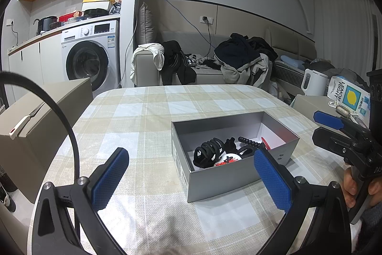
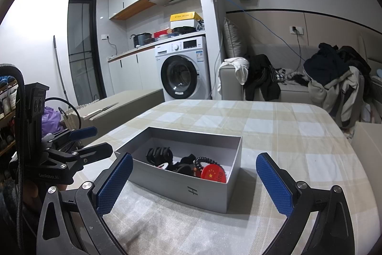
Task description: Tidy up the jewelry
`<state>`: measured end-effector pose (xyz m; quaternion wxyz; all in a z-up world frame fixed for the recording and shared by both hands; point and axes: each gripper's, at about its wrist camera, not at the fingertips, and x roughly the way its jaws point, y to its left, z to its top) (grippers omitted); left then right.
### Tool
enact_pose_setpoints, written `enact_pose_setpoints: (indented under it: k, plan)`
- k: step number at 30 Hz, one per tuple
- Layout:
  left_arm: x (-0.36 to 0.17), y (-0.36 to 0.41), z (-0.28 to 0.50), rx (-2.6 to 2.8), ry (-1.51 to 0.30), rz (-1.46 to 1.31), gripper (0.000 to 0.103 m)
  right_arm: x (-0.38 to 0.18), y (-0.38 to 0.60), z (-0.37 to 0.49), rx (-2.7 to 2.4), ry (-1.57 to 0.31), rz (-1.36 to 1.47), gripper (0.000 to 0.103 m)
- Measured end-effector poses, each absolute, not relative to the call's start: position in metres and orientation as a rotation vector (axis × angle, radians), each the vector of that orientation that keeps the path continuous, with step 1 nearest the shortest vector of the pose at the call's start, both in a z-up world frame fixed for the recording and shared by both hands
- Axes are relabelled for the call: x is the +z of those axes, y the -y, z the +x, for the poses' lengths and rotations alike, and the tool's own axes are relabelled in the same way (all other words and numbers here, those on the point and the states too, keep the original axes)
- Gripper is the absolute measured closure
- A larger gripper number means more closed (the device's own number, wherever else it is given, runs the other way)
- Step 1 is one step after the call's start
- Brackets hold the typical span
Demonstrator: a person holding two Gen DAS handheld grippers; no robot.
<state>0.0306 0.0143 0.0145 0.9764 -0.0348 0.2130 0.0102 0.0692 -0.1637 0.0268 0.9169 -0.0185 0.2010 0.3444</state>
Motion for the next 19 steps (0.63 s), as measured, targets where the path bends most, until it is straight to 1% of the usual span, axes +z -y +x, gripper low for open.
enact_pose_setpoints:
  k: [19]
  plan:
    - [0.0152, -0.0149, 0.031, 0.028, -0.424, -0.073, 0.001, 0.0265, 0.1638, 0.0688, 0.708, -0.414, -0.038, 0.0]
